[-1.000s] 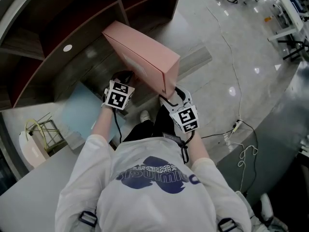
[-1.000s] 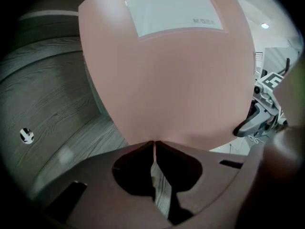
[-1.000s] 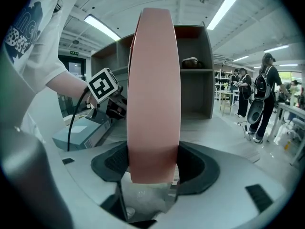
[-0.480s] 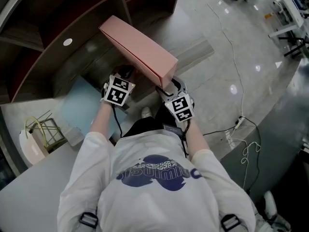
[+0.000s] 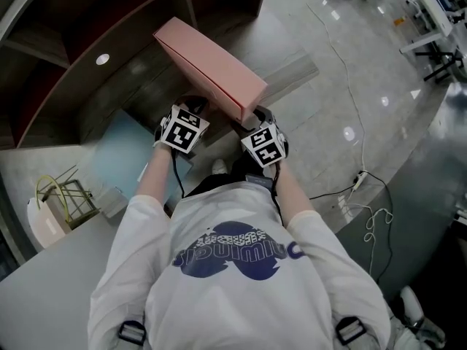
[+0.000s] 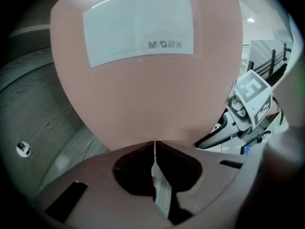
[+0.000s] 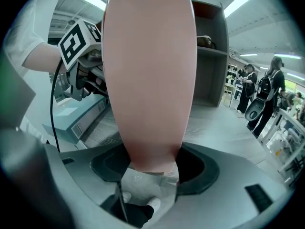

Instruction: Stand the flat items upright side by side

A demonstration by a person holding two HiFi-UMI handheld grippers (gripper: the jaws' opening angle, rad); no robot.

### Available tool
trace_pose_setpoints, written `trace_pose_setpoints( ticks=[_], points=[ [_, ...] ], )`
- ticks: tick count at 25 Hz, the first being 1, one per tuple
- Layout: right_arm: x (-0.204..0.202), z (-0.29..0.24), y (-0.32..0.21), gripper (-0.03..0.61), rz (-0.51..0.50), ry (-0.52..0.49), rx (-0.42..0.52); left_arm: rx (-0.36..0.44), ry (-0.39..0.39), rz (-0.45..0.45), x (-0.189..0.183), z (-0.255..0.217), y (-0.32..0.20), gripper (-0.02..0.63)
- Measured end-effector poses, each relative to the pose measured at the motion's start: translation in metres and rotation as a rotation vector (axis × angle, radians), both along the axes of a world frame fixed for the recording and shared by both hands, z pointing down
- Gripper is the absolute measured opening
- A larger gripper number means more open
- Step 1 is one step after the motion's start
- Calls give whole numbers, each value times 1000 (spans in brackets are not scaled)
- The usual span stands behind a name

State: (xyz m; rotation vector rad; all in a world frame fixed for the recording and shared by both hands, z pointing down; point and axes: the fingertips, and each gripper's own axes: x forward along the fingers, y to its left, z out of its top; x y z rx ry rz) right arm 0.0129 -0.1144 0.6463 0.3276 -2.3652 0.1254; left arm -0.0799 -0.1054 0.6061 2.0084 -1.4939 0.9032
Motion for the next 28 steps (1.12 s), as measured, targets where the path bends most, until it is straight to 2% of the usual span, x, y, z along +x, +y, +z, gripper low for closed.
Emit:
trace_pose_setpoints(
  ticks=[13, 19, 22, 28],
  points=[
    [-14, 13, 0, 285, -8, 52, -5, -50, -49, 134, 20, 3, 2, 17],
    [-15, 13, -3, 291, -23, 66, -7, -49, -34, 129, 22, 3, -2, 14],
    [-12, 12, -2, 296, -27, 76, -38, -56, -27, 124, 22, 3, -2, 14],
    [10, -19, -2, 295, -80, 86, -66, -79, -2, 108, 21, 3, -1, 14]
  ],
)
